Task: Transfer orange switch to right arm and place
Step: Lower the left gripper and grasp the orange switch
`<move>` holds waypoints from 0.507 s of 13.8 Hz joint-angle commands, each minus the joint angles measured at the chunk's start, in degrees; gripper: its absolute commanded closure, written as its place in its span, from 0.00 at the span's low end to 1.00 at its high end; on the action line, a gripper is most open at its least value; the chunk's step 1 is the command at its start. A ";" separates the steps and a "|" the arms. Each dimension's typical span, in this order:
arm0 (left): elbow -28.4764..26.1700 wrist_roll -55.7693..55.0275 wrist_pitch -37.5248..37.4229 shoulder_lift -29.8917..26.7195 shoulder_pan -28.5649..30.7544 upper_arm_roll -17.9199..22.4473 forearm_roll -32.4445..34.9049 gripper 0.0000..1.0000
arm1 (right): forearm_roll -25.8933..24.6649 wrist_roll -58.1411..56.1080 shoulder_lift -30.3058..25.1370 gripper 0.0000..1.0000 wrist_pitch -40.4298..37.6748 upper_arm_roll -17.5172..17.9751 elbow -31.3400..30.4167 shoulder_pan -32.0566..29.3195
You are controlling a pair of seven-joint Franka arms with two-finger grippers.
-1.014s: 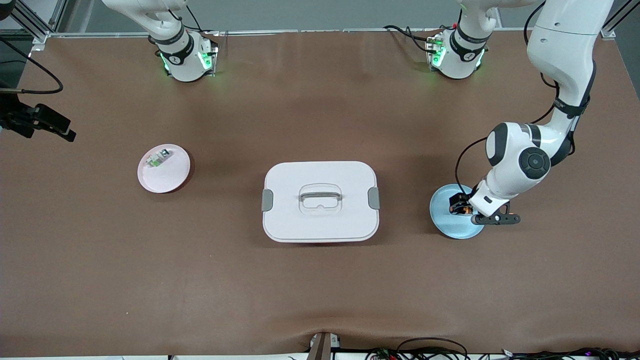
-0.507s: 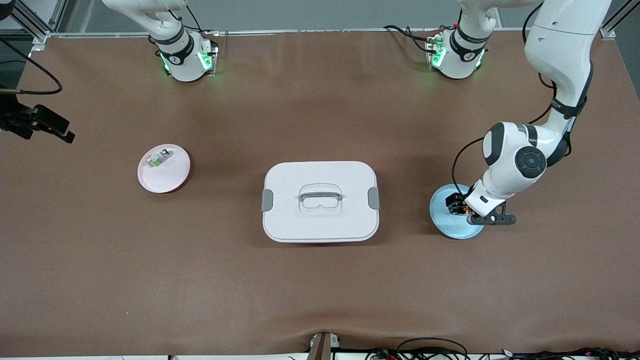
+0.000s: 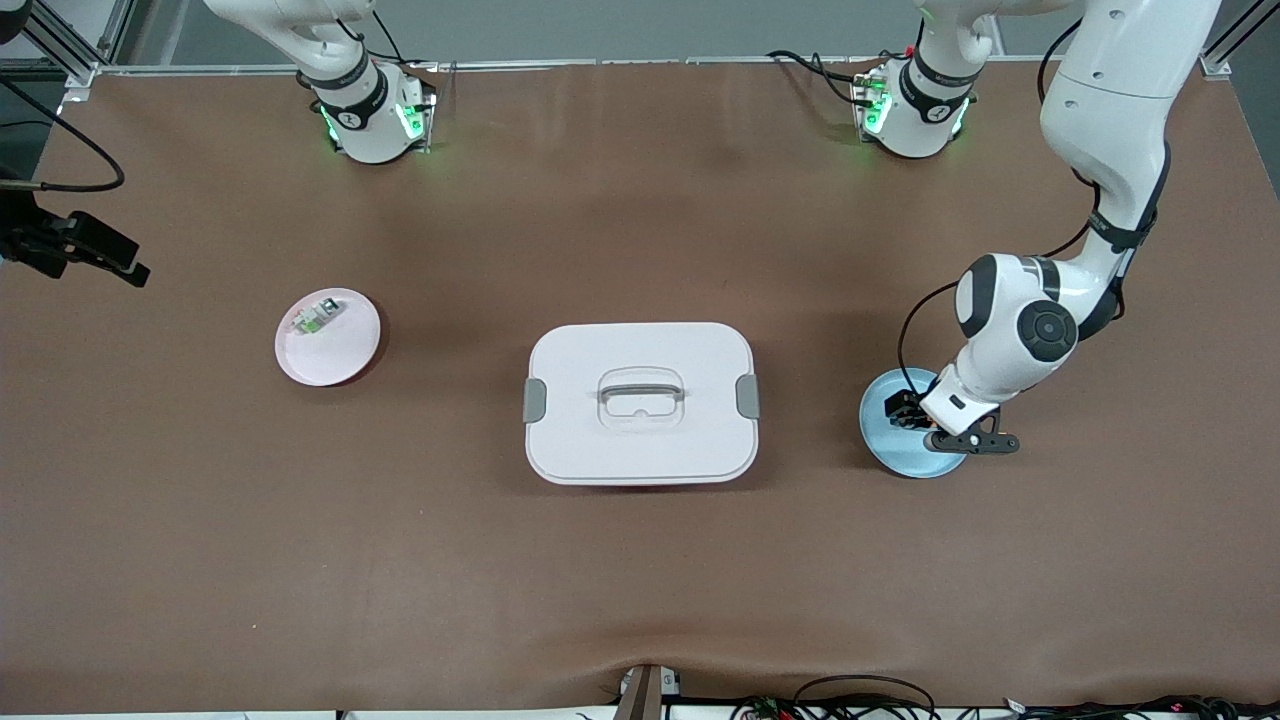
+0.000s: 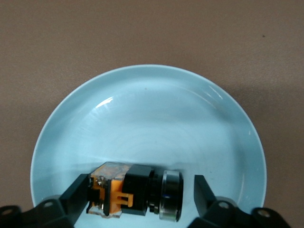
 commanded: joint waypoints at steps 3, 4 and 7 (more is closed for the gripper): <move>-0.14 0.46 0.25 -1.05 0.39 -0.60 -0.50 1.00 | -0.64 1.14 -1.15 0.00 0.04 -0.07 -1.02 0.09; -0.06 0.02 0.24 -2.10 0.31 -0.60 -0.50 1.00 | -0.64 1.14 -1.15 0.00 0.04 -0.07 -1.10 0.09; 1.25 -3.66 -4.57 -6.14 0.48 -2.26 -1.03 1.00 | -0.64 1.23 -1.15 0.00 -0.31 -0.16 -1.02 0.09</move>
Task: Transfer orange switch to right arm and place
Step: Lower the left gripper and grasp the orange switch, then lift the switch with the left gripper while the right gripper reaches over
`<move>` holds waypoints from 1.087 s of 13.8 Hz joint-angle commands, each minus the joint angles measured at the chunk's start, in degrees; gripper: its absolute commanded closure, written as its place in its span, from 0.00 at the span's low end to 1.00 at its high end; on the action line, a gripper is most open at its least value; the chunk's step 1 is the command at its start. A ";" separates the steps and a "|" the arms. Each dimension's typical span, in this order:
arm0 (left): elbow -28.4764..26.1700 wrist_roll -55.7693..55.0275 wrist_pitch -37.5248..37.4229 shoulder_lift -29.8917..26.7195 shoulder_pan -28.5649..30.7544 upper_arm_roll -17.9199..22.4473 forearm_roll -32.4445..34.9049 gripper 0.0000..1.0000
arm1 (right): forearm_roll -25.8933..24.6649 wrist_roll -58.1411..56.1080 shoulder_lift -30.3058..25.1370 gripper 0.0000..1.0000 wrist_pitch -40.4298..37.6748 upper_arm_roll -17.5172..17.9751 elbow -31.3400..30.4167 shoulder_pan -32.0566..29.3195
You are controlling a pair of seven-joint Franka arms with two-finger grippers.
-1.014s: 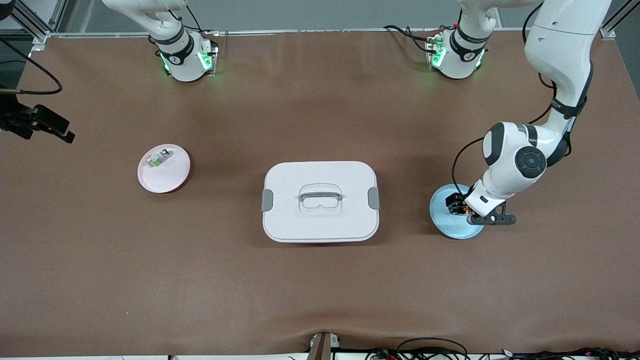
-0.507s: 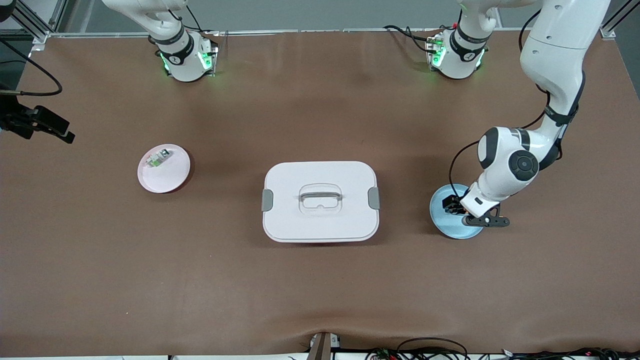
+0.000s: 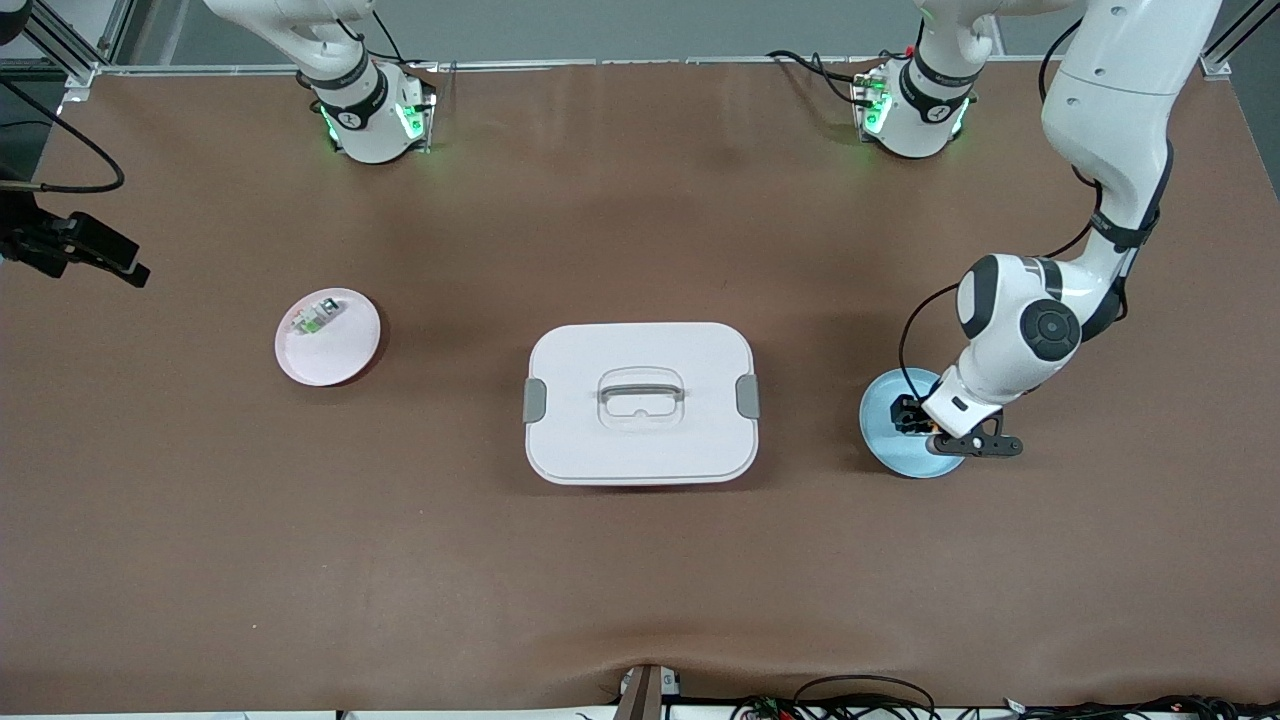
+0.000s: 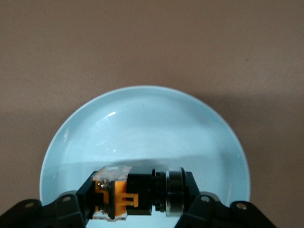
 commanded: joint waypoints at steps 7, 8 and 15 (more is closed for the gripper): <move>20.08 -28.09 -27.18 -7.34 -0.60 -11.25 -3.45 1.00 | 0.26 1.62 -0.89 0.00 -2.87 -0.27 0.16 -1.49; 23.33 -31.34 -29.65 -6.56 -0.69 -12.74 -4.67 1.00 | 0.35 1.62 -0.80 0.00 -3.93 -0.27 1.03 -1.41; 35.48 -57.95 -31.61 -4.10 -6.83 -15.66 -16.55 1.00 | 3.85 1.70 -0.27 0.00 -3.94 -0.01 0.96 -1.14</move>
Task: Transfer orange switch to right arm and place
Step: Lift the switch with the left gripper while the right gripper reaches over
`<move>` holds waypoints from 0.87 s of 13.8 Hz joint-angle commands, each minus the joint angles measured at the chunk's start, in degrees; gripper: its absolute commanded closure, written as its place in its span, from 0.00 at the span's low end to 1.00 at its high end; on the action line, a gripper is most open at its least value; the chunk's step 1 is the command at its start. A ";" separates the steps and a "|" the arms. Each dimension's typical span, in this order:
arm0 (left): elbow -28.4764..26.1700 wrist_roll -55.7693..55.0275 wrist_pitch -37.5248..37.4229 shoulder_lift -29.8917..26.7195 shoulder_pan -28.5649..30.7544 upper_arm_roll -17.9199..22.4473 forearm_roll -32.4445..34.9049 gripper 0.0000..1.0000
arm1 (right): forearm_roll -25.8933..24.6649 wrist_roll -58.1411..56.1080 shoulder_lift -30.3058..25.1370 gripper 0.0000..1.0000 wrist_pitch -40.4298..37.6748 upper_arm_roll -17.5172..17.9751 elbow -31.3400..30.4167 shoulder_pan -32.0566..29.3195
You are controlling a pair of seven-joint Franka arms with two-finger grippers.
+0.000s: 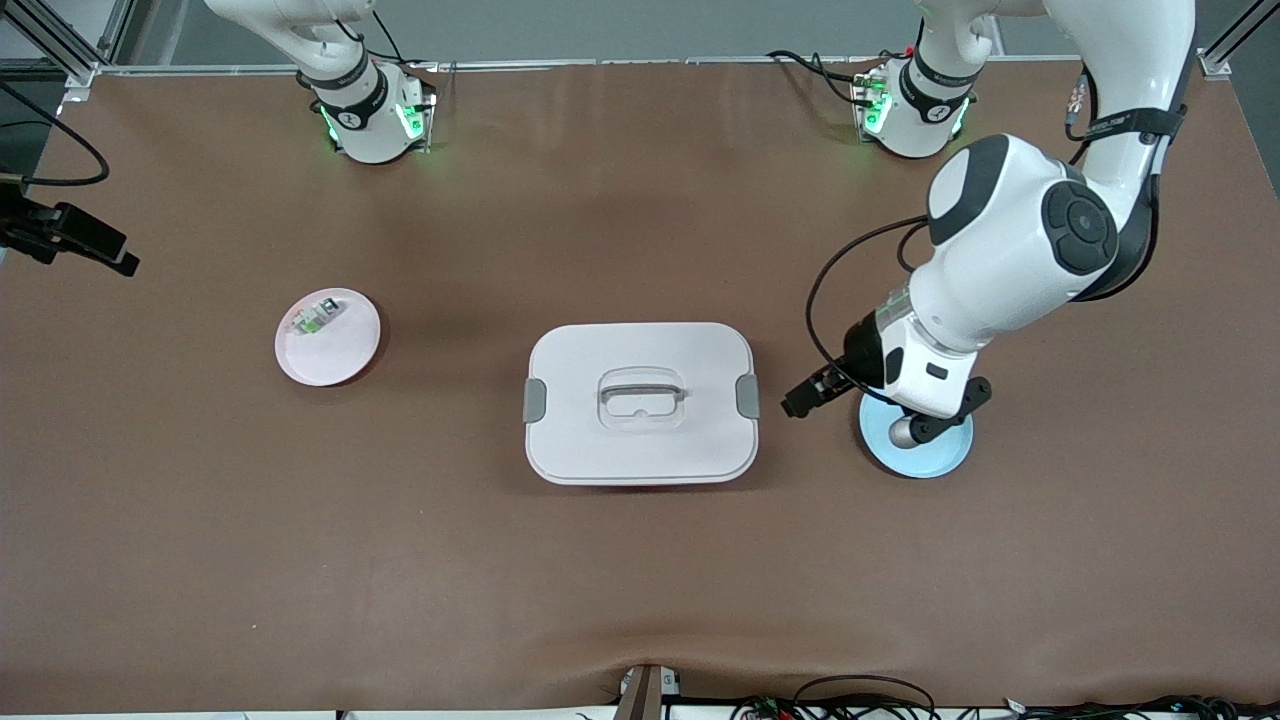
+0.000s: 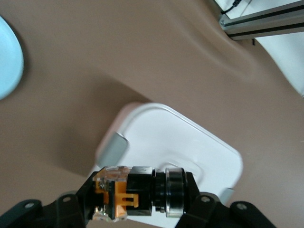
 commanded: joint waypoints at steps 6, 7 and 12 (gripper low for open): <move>10.24 -40.22 -1.23 6.13 -11.16 0.37 -1.51 1.00 | 15.42 -0.19 -0.95 0.00 -0.19 0.55 -2.48 4.22; 10.33 -46.80 -0.89 6.83 -12.30 0.37 -1.59 1.00 | 15.69 -0.02 -1.04 0.00 1.12 0.55 -2.48 7.03; 11.03 -68.36 -0.79 7.27 -16.09 0.20 -1.77 1.00 | 26.74 0.86 -1.13 0.00 13.77 0.55 -8.70 15.22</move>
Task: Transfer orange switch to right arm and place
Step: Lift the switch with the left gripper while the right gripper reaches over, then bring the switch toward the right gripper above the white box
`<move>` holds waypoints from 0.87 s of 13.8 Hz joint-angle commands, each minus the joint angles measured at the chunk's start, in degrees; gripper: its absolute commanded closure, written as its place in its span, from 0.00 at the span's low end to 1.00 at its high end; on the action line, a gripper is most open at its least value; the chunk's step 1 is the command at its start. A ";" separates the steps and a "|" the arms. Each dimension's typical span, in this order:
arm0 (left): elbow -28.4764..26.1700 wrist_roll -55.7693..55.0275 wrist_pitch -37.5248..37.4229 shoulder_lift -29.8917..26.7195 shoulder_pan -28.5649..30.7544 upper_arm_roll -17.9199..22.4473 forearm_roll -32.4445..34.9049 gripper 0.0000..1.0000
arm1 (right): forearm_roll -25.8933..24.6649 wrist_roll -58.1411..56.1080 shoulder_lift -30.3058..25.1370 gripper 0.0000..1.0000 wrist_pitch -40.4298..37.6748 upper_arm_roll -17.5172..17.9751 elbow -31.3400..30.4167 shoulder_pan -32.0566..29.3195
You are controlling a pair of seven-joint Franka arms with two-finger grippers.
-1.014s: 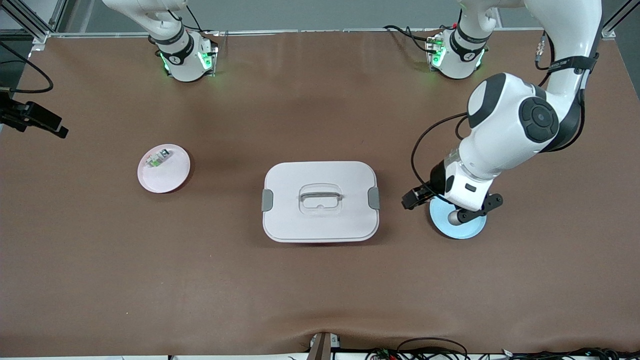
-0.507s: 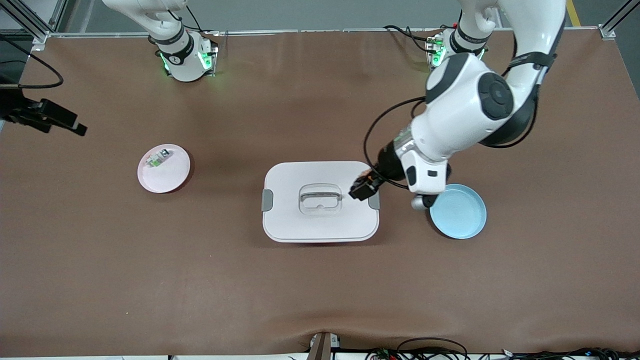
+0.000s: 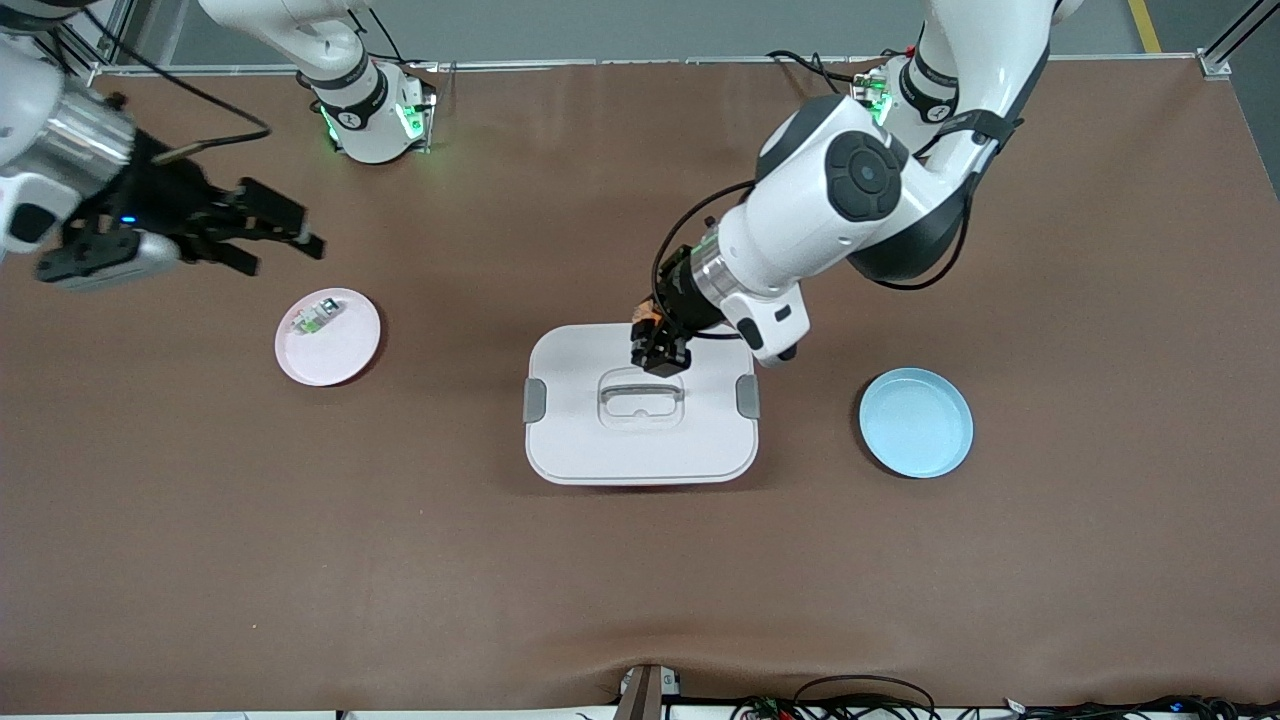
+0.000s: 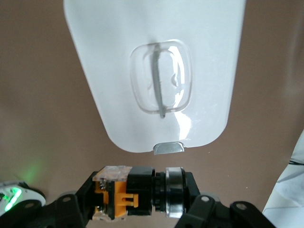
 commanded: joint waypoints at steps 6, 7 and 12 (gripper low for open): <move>7.65 -14.20 0.07 3.72 -4.62 0.46 -1.27 1.00 | 15.77 -0.12 -0.70 0.00 21.45 -0.62 -13.82 12.12; 7.67 -14.38 0.24 3.99 -4.98 0.55 -1.26 1.00 | 17.45 -0.04 -0.44 0.00 23.82 -0.62 -13.92 13.79; 7.67 -14.38 0.42 4.09 -4.98 0.55 -1.26 1.00 | 24.50 -0.47 2.99 0.00 26.39 -0.62 -13.48 14.94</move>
